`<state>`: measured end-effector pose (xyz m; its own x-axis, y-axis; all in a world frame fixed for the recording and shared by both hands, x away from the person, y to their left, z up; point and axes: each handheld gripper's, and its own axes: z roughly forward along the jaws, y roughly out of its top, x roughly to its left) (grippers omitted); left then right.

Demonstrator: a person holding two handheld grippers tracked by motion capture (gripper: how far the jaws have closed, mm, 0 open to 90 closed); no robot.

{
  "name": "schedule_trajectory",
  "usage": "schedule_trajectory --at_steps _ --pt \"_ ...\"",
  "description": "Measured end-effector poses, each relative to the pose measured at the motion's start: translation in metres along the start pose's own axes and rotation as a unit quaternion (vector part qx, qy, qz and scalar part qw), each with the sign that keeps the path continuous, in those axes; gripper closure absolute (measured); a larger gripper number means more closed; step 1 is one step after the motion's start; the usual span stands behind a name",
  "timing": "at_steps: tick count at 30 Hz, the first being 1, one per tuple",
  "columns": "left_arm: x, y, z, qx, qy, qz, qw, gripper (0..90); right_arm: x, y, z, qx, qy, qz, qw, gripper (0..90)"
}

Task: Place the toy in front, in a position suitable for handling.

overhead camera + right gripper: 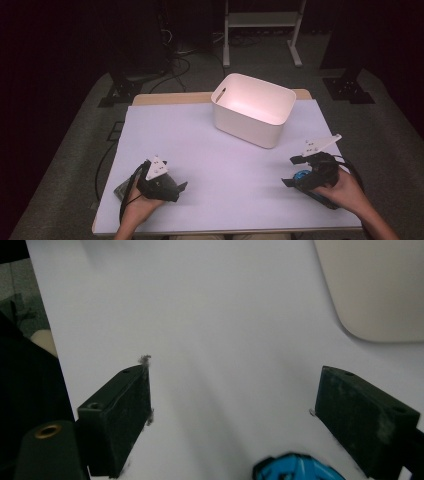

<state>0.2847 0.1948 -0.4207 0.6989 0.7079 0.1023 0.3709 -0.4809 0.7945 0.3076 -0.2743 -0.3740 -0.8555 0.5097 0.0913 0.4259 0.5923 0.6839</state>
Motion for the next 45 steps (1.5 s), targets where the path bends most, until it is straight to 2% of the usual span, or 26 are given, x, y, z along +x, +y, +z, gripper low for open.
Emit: schedule_trajectory --at_steps 7,12,16,20,23,29,39,45 --pt "-0.001 0.0 0.002 0.003 -0.001 -0.001 1.0 1.5 -0.006 -0.017 -0.02 0.016 -0.016 0.011 0.9997 13.5" --pt "-0.002 0.0 0.002 0.002 -0.002 -0.002 1.0 1.5 -0.011 -0.028 -0.026 0.023 -0.023 0.021 0.9992 13.5" --pt "-0.002 0.0 0.002 0.003 -0.003 -0.002 1.0 1.4 -0.017 -0.044 -0.029 0.035 -0.03 0.04 0.9982 13.5" --pt "-0.002 0.0 0.002 0.0 -0.004 -0.003 1.0 1.5 -0.022 -0.056 -0.029 0.049 -0.039 0.051 0.9967 13.5" --pt "-0.003 0.0 0.002 0.001 -0.004 -0.003 1.0 1.5 -0.024 -0.064 -0.029 0.061 -0.057 0.052 0.9952 13.5" --pt "-0.003 0.0 0.002 -0.002 -0.006 -0.004 1.0 1.5 -0.03 -0.079 -0.026 0.078 -0.067 0.061 0.9928 13.5" --pt "-0.004 0.0 0.003 0.002 -0.011 -0.003 0.9999 1.5 -0.033 -0.092 -0.014 0.107 -0.064 0.066 0.9901 13.5" --pt "-0.004 0.0 0.002 -0.002 -0.01 -0.001 1.0 1.5 -0.034 -0.098 -0.006 0.127 -0.074 0.061 0.9873 13.1"
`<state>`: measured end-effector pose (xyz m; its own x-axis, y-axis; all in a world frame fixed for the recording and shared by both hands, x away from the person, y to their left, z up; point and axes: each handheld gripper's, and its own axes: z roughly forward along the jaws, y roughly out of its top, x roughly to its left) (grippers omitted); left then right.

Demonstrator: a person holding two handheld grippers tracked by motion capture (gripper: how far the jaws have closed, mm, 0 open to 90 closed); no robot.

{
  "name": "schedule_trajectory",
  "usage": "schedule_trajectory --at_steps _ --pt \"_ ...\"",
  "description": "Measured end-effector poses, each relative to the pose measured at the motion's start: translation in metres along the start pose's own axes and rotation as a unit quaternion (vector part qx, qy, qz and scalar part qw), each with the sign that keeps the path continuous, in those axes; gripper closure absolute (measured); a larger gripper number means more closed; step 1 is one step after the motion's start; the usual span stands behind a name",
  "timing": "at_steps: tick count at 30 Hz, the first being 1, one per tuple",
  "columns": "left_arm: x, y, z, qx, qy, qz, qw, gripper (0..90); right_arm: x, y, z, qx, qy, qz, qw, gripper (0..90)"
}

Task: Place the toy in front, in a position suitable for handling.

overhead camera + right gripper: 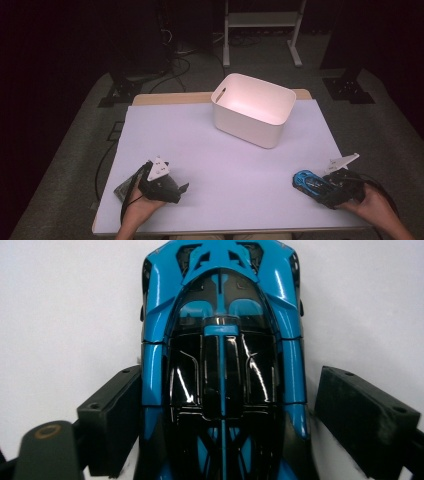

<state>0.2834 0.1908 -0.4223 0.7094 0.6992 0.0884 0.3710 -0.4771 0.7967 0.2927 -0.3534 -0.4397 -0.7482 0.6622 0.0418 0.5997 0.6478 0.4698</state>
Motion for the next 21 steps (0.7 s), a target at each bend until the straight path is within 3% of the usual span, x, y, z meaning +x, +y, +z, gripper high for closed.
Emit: schedule_trajectory --at_steps 4,18,21 --pt "-0.0003 -0.0002 0.0007 0.001 -0.001 0.001 1.0 1.5 0.0054 0.0002 0.002 0.007 -0.018 -0.02 0.9996 12.4" --pt "-0.0002 -0.0011 0.0019 0.005 -0.003 0.002 1.0 1.4 0.006 0.0032 0.0026 0.018 -0.022 -0.02 0.9994 13.5" --pt "-0.0002 -0.0008 0.0013 0.004 -0.003 0.001 1.0 1.4 0.007 0.0055 0.0016 0.025 -0.019 -0.021 0.9993 20.1"
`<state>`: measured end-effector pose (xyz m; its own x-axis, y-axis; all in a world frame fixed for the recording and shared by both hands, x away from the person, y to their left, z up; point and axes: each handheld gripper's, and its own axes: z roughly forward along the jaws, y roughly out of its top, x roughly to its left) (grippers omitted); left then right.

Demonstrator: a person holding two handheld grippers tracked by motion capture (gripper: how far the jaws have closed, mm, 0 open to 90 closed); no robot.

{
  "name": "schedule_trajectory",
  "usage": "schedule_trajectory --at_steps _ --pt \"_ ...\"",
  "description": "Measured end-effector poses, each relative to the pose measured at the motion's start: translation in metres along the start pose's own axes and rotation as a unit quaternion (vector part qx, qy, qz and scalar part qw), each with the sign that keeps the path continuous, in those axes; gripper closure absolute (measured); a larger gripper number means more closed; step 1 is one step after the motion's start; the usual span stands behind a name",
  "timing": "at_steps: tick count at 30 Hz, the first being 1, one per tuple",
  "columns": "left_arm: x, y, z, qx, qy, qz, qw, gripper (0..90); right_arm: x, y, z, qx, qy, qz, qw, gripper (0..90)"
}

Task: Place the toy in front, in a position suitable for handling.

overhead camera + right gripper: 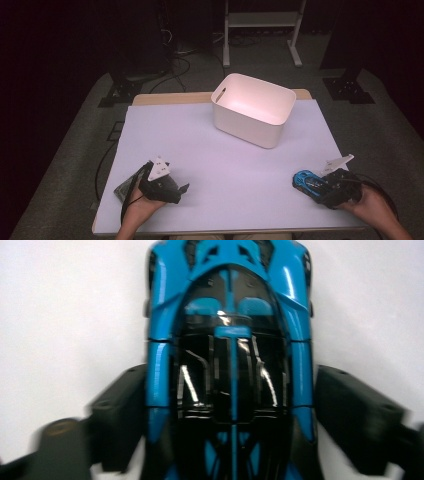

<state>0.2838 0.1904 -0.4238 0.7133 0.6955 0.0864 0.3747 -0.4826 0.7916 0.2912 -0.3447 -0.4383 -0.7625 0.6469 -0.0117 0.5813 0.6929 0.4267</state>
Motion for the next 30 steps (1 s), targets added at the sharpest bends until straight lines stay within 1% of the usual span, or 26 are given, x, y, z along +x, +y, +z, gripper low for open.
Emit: schedule_trajectory --at_steps 1,2,4,7,9,14,17,19,21,23,30 --pt "0.0 0.0 0.0 0.0 0.0 0.0 1.0 1.5 0.001 0.0 -0.001 -0.001 0.003 -0.007 1.0 23.6" --pt "0.0 0.0 0.0 0.001 -0.001 0.0 1.0 1.5 0.002 0.001 -0.002 0.0 0.004 -0.01 0.9999 24.6" --pt "0.001 0.0 0.0 0.001 -0.001 0.0 1.0 1.4 0.002 0.002 -0.002 0.004 0.003 -0.01 0.9999 24.7" --pt "0.001 -0.001 0.0 0.0 0.0 -0.001 1.0 1.5 0.002 0.002 -0.002 0.002 0.004 -0.01 0.9999 24.8" --pt "0.002 -0.001 -0.001 -0.001 0.001 -0.003 1.0 1.5 0.0 0.001 -0.003 0.0 0.008 -0.013 0.9999 24.8" --pt "0.003 -0.001 0.0 0.0 0.001 -0.007 1.0 1.4 -0.002 0.0 -0.005 -0.002 0.015 -0.013 0.9998 24.9" --pt "0.004 -0.002 -0.001 -0.002 0.001 -0.008 1.0 1.5 -0.003 -0.001 -0.009 -0.009 0.018 -0.009 0.9998 25.0" --pt "0.004 -0.002 -0.001 -0.005 0.001 -0.01 0.9999 1.5 -0.003 -0.002 -0.011 -0.011 0.02 -0.01 0.9997 25.1" --pt "0.004 -0.002 -0.001 -0.005 0.001 -0.011 0.9999 1.5 -0.003 -0.002 -0.011 -0.011 0.023 -0.013 0.9996 25.1" --pt "0.004 -0.002 -0.001 -0.006 0.001 -0.011 0.9999 1.5 -0.002 -0.003 -0.011 -0.018 0.025 -0.014 0.9994 25.2" --pt "0.005 -0.002 -0.001 -0.004 0.0 -0.012 0.9999 1.4 -0.003 -0.004 -0.011 -0.033 0.035 -0.008 0.9988 25.2"
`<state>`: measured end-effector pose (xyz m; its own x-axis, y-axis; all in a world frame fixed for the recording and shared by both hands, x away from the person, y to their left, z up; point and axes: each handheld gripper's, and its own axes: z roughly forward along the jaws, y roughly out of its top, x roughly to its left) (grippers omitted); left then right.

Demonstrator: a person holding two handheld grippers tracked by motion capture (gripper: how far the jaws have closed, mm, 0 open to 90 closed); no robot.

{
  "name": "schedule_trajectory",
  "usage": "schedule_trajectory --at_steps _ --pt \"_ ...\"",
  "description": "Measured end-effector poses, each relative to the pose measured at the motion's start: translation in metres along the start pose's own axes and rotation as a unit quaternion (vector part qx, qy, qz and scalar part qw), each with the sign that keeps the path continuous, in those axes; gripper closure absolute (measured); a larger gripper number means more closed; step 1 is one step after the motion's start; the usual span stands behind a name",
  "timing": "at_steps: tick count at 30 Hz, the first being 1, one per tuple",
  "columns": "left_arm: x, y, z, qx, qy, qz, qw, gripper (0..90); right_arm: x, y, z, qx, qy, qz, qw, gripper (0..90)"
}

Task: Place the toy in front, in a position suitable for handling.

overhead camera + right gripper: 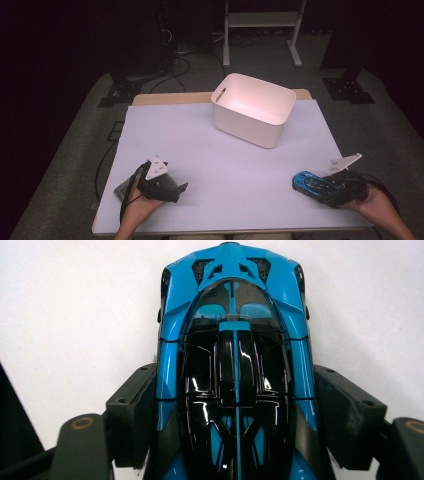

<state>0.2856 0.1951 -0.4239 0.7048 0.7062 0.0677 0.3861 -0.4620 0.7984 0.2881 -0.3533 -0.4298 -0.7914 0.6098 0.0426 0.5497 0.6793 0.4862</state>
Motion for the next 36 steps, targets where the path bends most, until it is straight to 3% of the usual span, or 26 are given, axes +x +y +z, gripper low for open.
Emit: schedule_trajectory --at_steps 7,12,18,23,28,36 --pt "0.001 0.0 -0.001 -0.005 0.002 -0.003 1.0 1.5 0.0 0.003 -0.009 -0.026 0.007 0.007 0.9996 25.2" --pt "0.003 0.001 -0.003 -0.007 0.004 -0.005 1.0 1.5 0.007 0.02 -0.019 -0.047 0.017 -0.016 0.9986 25.2" --pt "0.006 0.002 -0.009 -0.015 0.006 -0.01 0.9998 1.5 0.026 0.06 -0.021 -0.07 0.043 -0.061 0.9948 25.2" --pt "0.011 0.001 -0.013 -0.017 0.007 -0.016 0.9997 1.4 0.05 0.097 -0.009 -0.074 0.068 -0.112 0.9887 25.1" --pt "0.016 0.0 -0.017 -0.022 0.009 -0.024 0.9994 1.5 0.075 0.134 0.009 -0.073 0.095 -0.162 0.9795 25.2" --pt "0.023 -0.003 -0.021 -0.025 0.011 -0.033 0.9991 1.4 0.1 0.171 0.051 -0.058 0.124 -0.202 0.9698 25.1"
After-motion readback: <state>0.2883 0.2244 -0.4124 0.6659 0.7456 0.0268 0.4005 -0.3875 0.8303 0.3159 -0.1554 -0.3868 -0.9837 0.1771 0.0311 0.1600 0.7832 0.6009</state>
